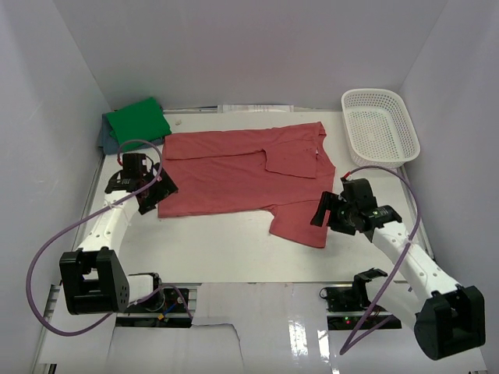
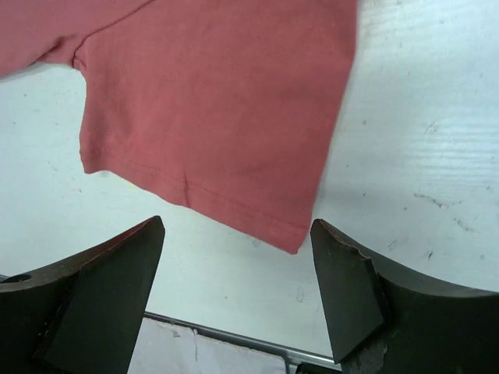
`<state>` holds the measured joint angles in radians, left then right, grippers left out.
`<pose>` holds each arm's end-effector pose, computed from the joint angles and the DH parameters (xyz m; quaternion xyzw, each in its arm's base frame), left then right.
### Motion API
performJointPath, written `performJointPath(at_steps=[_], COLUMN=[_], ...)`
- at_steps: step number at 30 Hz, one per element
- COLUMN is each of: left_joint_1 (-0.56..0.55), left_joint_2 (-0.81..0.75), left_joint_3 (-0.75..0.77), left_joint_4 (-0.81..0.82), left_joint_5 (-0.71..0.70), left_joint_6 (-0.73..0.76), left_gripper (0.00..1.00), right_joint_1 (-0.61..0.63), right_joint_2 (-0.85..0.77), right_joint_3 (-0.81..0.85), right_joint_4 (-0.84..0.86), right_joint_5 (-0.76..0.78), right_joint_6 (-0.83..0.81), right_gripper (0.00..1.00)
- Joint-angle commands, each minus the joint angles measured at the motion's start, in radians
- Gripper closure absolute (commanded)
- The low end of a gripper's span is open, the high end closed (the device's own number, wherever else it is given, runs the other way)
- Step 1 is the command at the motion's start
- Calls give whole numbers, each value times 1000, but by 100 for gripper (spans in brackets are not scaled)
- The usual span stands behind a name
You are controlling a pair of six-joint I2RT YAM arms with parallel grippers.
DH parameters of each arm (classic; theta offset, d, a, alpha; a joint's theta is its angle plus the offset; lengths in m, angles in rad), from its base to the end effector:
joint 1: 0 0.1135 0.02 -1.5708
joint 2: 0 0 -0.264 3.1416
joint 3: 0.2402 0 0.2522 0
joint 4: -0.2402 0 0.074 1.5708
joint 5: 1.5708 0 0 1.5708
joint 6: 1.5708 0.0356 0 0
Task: Fold and stack the t-shirts
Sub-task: Grap the side of the flattened tshirt closest away from the robot with both arms
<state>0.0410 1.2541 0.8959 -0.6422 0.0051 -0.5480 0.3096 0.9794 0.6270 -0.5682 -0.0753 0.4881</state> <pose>0.2472 0.0100 0.2424 -0.2778 0.9185 -0.0729 0.2717 0.1799 0.0604 0.2173 0.0724 0.9442 0.1568 0.2803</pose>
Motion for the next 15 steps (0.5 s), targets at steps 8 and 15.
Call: performJointPath(at_steps=[8, 15], left_joint_1=[37, 68], left_joint_2=[-7, -21], left_joint_3=[-144, -137], left_joint_4=[87, 99], left_joint_5=[130, 105], left_joint_6=[-165, -161], left_gripper=[2, 2], right_joint_1=[2, 2], right_joint_2=[-91, -71], right_joint_3=[-202, -271], right_joint_4=[105, 146], right_joint_5=[-76, -93], right_joint_6=[165, 202], right_gripper=[27, 34])
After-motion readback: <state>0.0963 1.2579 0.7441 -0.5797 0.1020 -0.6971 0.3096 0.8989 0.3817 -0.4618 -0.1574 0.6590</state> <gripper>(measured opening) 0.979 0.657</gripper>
